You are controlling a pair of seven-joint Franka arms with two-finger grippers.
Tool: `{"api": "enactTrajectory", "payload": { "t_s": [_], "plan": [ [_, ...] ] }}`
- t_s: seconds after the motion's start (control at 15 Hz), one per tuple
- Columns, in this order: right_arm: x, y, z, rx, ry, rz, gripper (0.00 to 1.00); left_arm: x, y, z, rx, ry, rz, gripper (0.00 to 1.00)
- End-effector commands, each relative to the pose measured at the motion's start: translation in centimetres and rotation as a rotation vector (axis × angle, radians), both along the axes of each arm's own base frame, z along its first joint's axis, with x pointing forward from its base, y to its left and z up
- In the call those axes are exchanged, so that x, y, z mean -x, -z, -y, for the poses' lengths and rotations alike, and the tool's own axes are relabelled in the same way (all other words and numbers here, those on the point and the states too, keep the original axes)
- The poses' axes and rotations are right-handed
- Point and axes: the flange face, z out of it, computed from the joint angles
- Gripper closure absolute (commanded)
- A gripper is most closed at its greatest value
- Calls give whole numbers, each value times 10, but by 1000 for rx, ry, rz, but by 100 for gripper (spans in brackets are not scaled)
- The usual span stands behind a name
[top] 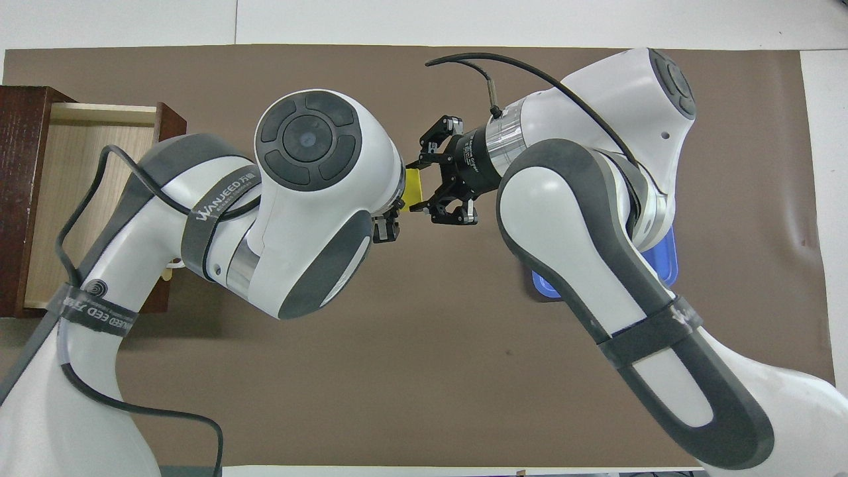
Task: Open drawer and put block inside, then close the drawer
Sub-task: 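Grasp the block with the left gripper while the right gripper holds it, then carry the block into the drawer with the left gripper while the right gripper withdraws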
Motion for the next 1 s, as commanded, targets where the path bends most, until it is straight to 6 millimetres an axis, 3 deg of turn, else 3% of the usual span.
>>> {"api": "enactTrajectory", "payload": {
  "t_s": [0.0,0.33,0.4,0.47,0.6,0.8,0.93],
  "plan": [
    [-5,-4,2,3,20,-3,100,-2,-2,6,-7,-4,6,100],
    [-5,-5,2,-3,27,-6,100,-6,-7,-2,-19,-4,-4,100],
    [-6,-5,3,-2,31,-9,85,-8,-10,-6,-19,-7,-2,100],
    [-5,-4,2,6,28,-2,1,-10,-13,-11,-19,-13,-1,100],
    [-7,-4,6,6,33,-6,0,-18,-28,-36,-18,-42,6,100],
    [-10,-4,13,4,43,-12,0,-22,-70,-98,-23,16,2,100],
    [-16,-5,30,14,56,-1,0,-30,-72,-145,-70,105,-58,100]
  ]
}}
